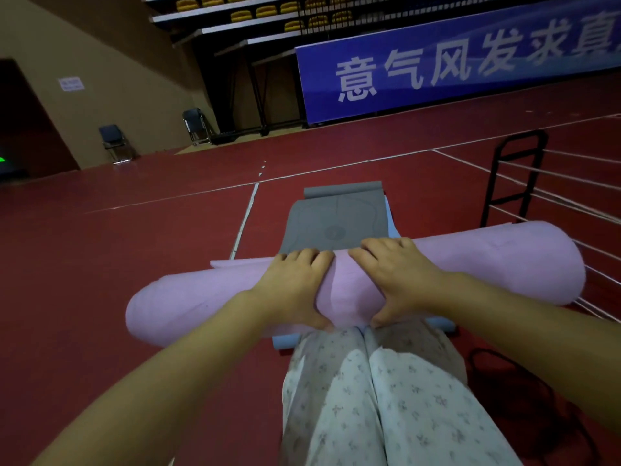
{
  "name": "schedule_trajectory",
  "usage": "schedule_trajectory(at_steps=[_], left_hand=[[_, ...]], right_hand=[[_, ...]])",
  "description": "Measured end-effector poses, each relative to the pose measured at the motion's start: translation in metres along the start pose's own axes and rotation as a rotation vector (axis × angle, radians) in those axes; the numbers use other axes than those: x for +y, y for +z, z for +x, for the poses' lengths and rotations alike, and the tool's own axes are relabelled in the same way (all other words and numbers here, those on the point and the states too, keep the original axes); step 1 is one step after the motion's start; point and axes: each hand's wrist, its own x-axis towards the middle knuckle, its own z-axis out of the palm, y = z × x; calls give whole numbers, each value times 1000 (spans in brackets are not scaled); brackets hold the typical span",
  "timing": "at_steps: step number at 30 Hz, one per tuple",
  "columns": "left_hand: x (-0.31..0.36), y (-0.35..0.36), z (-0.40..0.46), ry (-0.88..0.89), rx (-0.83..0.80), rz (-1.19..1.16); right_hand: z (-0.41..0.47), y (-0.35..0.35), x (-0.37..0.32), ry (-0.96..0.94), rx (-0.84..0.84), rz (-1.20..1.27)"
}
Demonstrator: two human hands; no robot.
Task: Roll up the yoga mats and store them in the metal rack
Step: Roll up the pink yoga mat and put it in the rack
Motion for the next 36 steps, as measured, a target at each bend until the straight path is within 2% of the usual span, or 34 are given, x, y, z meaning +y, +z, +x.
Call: schedule_trajectory(at_steps=[4,9,14,16,18,19,21,24,26,30,32,36], left_hand=[[7,-15,-17,26,57,30],[29,-33,-57,126,169,61],[50,-33,-79,151,37,79],[40,-39,-72,130,-47,-93],[24,-46,-60,26,-185,-430],[17,-46,-53,-16,-226,-523],[10,-42,-42,-7,-237,-474],[11,-39,-31,54,-107,-385],[11,-43,-28,55,-81,-393],[22,-48,-37,76,-135,-223],[24,-50,-46,69,-76,-143],[30,-51,-65,163,79,-101]], right_hand=[[-15,-7,-4,-17,45,6],[-57,-2,-17,-55,207,38],[-84,14,-31,-77,216,34],[-81,14,-36,-93,206,40],[-80,13,-39,-100,204,39],[-81,13,-39,-106,211,34],[-84,16,-37,-114,237,35],[-81,15,-31,-102,217,70],[-73,11,-25,-98,163,121],[-53,-2,-11,-117,-15,259],[-44,-7,-7,-115,-74,311],[-28,-13,5,-100,-120,446]])
